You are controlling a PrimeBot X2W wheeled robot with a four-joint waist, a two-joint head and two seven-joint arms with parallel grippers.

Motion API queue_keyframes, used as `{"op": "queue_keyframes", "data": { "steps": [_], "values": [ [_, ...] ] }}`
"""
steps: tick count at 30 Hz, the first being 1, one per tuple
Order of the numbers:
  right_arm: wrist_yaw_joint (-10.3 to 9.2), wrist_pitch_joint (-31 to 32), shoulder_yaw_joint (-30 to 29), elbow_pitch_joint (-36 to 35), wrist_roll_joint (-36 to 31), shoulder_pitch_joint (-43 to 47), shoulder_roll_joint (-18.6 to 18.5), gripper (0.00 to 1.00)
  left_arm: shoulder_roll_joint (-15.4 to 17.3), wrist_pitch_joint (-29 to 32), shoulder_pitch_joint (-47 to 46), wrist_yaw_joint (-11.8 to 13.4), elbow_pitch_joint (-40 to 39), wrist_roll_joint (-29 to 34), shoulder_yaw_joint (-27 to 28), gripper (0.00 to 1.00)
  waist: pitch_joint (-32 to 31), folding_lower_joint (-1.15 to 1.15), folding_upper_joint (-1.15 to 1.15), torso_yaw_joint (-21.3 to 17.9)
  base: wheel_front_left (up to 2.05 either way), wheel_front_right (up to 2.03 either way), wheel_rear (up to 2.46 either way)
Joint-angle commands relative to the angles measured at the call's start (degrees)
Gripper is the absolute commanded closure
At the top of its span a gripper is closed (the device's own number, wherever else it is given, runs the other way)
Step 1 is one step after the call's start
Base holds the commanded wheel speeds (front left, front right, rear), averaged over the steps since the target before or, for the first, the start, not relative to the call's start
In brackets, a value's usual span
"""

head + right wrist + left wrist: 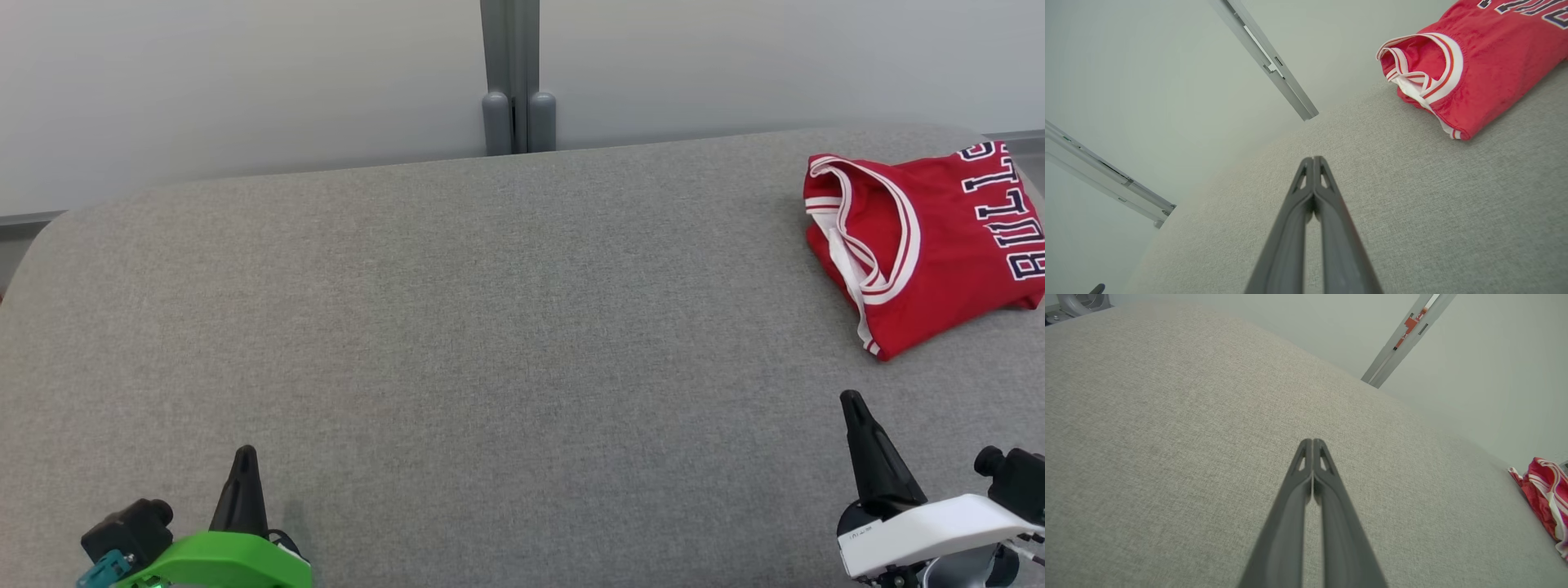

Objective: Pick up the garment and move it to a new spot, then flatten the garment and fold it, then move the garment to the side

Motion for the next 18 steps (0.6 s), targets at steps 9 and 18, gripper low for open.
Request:
{"op": "queue_keyframes", "data": {
  "steps": [9, 18],
  "values": [
    [-0.01, 0.8, -0.2, 1.8, 9.1, -3.2, -0.6, 1.00, -0.7, 2.0, -2.8, -1.8, -0.6, -8.1, 2.4, 1.00, -0.1, 0.00, 0.00, 0.1, 0.00, 0.00, 0.00],
    [-0.01, 1.4, -0.3, 3.8, 16.0, -4.7, -0.7, 1.00, -1.4, 3.7, -3.5, -3.0, -0.5, -14.2, 4.0, 1.00, -0.2, 0.00, 0.00, 0.1, 0.00, 0.00, 0.00]
  ]
}}
